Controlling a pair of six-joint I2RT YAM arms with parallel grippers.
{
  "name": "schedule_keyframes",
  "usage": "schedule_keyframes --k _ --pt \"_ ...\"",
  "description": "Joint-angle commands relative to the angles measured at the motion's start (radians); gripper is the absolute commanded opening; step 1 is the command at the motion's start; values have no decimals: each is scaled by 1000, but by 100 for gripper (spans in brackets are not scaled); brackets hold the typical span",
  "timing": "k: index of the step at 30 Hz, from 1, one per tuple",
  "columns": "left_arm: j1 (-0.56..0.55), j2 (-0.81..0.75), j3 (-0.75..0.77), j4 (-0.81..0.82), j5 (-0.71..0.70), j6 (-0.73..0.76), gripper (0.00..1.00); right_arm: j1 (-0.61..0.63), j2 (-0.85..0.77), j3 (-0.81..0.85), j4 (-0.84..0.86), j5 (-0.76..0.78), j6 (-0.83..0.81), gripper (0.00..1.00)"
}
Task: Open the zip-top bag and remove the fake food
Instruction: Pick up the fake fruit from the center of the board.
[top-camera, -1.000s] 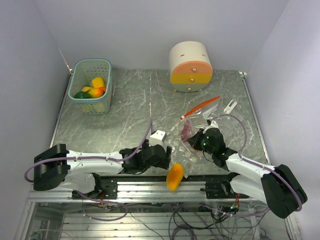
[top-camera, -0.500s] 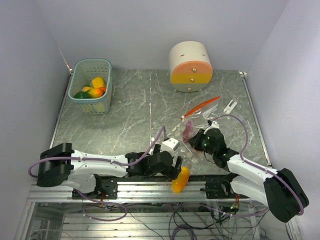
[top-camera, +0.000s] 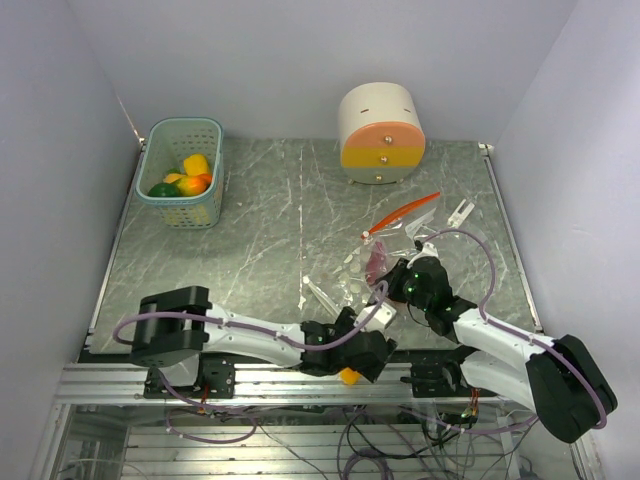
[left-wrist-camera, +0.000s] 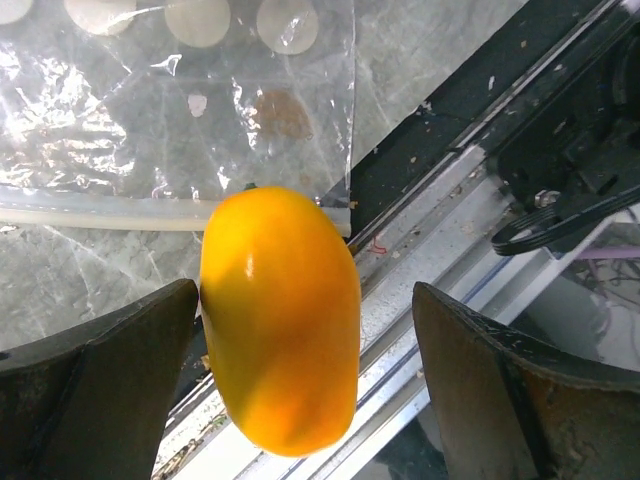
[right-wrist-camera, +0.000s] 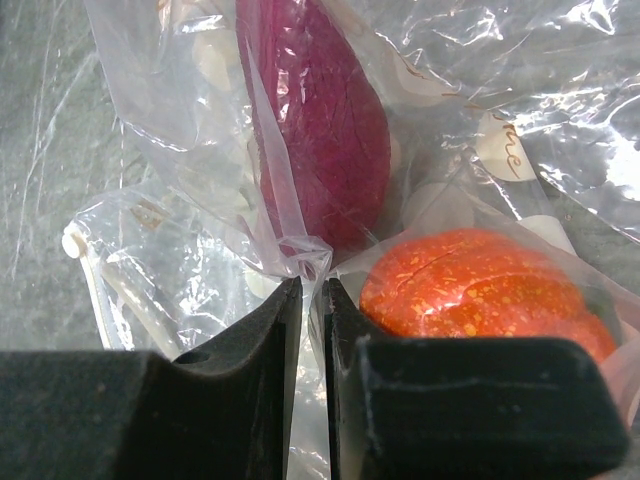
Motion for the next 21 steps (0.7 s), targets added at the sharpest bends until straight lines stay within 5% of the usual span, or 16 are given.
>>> schedule_keyframes --k 1,10,16,21 --pt "-21 67 65 -78 -58 -10 99 -6 -18 1 -41 23 -24 15" --pt "-38 56 16 -100 -36 -41 100 -6 -25 -18 -33 26 -21 15" --pt "-39 79 29 -132 -56 -41 55 -7 19 -12 3 7 -15 15" --pt "-24 62 59 -188 -123 -35 50 -6 13 -8 -3 8 -19 15"
